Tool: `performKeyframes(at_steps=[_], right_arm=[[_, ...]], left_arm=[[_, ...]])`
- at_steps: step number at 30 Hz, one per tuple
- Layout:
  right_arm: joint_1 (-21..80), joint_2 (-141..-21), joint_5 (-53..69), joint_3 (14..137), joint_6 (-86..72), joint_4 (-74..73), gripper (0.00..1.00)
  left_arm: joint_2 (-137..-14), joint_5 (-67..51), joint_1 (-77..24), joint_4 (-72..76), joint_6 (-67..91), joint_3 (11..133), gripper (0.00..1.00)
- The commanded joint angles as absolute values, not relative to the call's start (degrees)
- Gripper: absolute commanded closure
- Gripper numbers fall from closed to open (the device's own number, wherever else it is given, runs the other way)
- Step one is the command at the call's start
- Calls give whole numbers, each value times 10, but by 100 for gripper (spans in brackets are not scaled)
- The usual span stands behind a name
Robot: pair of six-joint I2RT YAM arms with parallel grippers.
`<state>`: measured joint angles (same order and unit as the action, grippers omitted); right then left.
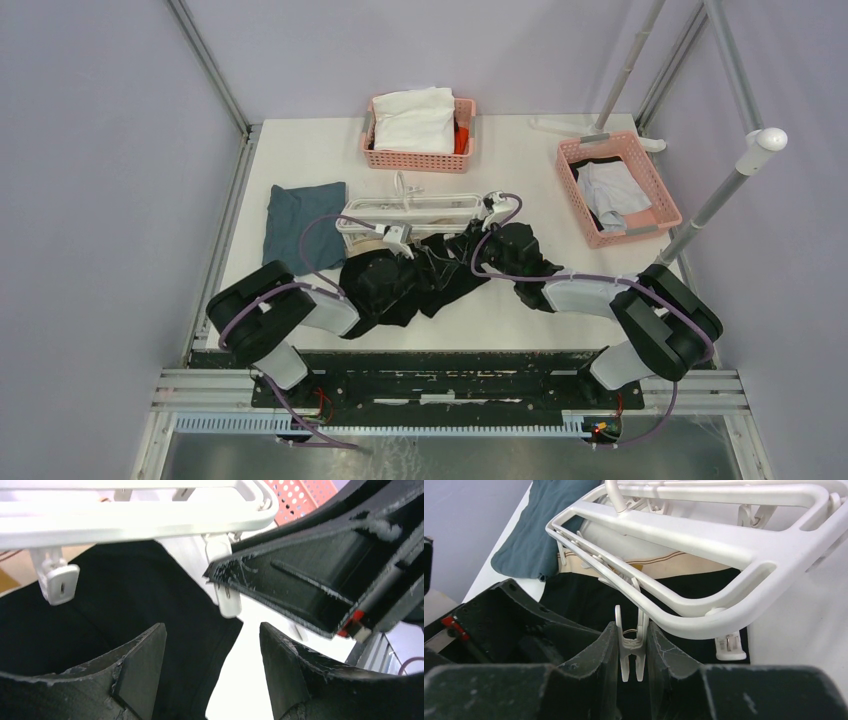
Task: Clip the underwear to the hanger
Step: Adjust the clamp on the hanger.
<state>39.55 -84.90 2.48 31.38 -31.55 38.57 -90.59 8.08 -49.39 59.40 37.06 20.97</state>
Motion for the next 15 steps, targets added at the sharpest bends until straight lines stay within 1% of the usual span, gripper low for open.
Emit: performKeyframes(at_steps=[1,5,11,15], right_arm=[[402,-835,23,339,-335,448,87],[403,-829,25,337,-336,444,87],[404,-818,28,329,-339,443,87],[405,-814,33,324,-342,439,87]], left_arm=[[-942,106,-498,680,392,251,25],[-969,112,-498,688,388,272,29],[-992,122,-498,680,374,295,48],[-994,132,-497,686,372,293,58]])
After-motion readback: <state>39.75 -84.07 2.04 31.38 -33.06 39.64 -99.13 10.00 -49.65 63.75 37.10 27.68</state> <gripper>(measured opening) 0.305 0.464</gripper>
